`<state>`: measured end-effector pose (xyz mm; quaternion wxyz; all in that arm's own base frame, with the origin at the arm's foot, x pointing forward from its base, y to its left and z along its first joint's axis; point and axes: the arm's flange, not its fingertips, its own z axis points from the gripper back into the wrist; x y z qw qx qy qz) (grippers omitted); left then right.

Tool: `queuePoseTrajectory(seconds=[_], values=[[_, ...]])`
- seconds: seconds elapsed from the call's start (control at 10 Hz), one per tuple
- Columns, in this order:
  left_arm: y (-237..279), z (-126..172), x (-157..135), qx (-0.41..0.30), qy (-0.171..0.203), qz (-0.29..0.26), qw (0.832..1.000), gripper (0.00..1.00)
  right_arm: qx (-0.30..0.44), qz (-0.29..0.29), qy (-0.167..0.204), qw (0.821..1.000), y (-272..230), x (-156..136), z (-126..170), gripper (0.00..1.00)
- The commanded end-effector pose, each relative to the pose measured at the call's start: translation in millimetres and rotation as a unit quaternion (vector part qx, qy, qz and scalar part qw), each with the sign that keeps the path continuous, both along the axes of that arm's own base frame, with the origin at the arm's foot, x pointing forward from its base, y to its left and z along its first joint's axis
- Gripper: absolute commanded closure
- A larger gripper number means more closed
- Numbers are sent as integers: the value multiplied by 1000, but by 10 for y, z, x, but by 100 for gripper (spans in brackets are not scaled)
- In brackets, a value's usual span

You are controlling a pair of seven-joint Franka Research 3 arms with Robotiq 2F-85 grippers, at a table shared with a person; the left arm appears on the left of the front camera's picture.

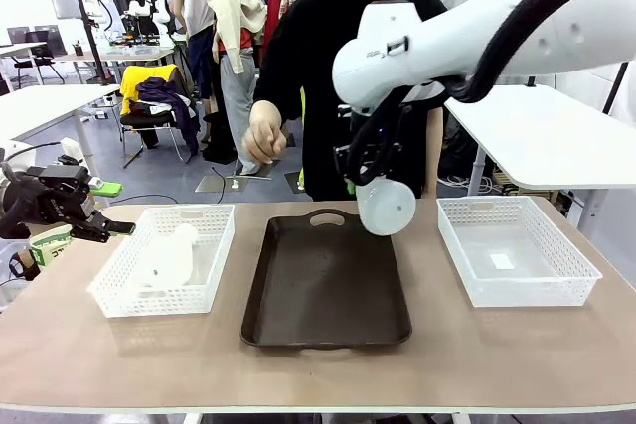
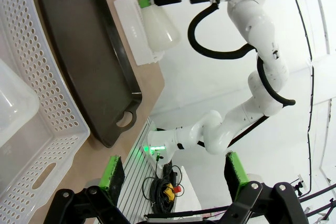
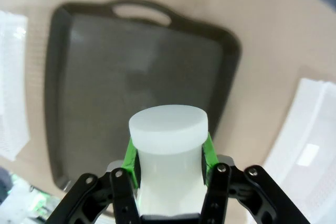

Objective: Prepare the laboratory tools.
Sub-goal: While moving the picked Big flask to the Handle tray indicated by the person, stop as directed by the person.

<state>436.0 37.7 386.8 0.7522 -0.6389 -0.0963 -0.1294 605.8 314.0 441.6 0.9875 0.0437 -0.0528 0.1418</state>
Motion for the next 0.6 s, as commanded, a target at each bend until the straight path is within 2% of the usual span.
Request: queuePoseTrajectory(seconds=[0.0,0.3,0.5], values=[[10,23,-5,0,-3,1,1000,0,-6,-22,14,1000,129,61,-129,100],[10,23,-5,0,-3,1,1000,0,4,-46,9,999,162,19,-261,100],[10,23,-5,0,-3,1,1000,0,8,-53,26,998,96,33,-216,100]])
